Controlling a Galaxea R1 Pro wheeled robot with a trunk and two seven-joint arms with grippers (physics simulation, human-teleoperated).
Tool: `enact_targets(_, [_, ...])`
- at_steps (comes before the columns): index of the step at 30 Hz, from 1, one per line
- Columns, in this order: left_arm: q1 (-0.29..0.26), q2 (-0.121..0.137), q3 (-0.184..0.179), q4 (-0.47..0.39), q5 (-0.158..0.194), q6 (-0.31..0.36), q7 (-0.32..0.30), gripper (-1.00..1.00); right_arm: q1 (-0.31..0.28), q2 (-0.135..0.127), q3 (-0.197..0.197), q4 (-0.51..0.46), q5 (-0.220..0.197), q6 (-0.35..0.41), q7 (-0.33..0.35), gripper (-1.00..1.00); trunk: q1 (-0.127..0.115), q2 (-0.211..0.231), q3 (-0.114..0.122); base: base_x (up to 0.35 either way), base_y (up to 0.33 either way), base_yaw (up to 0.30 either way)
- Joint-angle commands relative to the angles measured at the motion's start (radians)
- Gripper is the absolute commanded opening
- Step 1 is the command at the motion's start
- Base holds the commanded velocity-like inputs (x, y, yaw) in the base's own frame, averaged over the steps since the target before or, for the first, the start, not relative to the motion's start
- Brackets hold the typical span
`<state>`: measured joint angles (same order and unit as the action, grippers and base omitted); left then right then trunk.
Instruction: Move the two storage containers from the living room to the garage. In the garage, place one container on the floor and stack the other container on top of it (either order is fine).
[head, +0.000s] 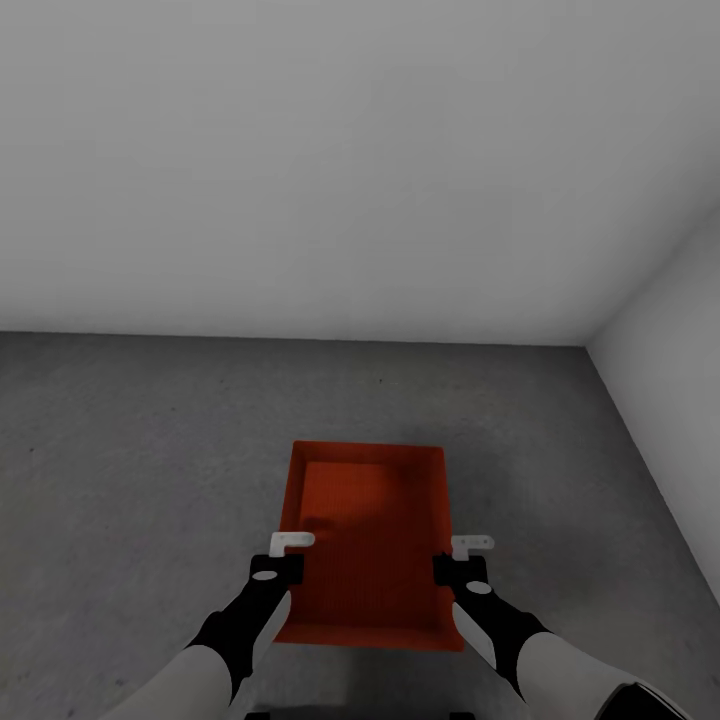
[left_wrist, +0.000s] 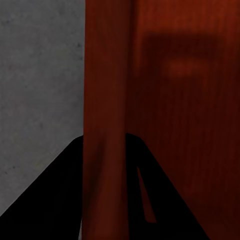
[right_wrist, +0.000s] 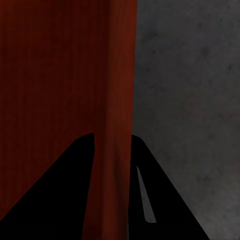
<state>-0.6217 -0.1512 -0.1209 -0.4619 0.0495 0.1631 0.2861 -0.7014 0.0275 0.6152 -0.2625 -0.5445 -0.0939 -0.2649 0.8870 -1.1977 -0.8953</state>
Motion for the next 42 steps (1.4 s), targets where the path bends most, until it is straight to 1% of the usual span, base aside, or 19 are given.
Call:
enact_targets(1, [0.000,0.012,-0.002,0.002,0.006,0.010,0.015,-1.00,-0.001,-0.038,0.001,-0.001,0.011,-0.013,-0.011,-1.00,0.004,-0.007,-0.004,0.000,0.000,0.000])
enact_targets(7, [0.000,0.011,-0.002,0.002,0.006,0.010,0.015,-1.00,-0.001,-0.038,0.001,-0.001,0.011,-0.013,-0.011,-1.00,0.027,-0.049,-0.022,0.000,0.000,0.000])
enact_targets(14, [0.000,0.012,-0.002,0.002,0.006,0.010,0.015,-1.00,-0.001,-0.038,0.001,-0.001,0.011,-0.013,-0.011,-1.00,0.027,-0.049,-0.022,0.000,0.000,0.000])
enact_targets(21, [0.000,0.012,-0.002,0.002,0.006,0.010,0.015,-1.00,-0.001,-0.038,0.001,-0.001,0.011,-0.013,-0.011,-1.00,0.054,-0.098,-0.044,0.000,0.000,0.000])
enact_targets(29, [0.000,0.011,-0.002,0.002,0.006,0.010,0.015,-1.00,-0.001,-0.038,0.001,-0.001,0.011,-0.013,-0.011,-1.00,0.054,-0.098,-0.044,0.000,0.000,0.000])
enact_targets(37, [0.000,0.012,-0.002,0.002,0.007,0.010,0.015,-1.00,-0.001,-0.038,0.002,-0.001,0.011,-0.013,-0.011,-1.00,0.084,-0.154,-0.069,0.000,0.000,0.000])
enact_targets(42, [0.000,0.012,-0.002,0.002,0.006,0.010,0.015,-1.00,-0.001,-0.038,0.002,-0.001,0.011,-0.013,-0.011,-1.00,0.084,-0.154,-0.069,0.000,0.000,0.000])
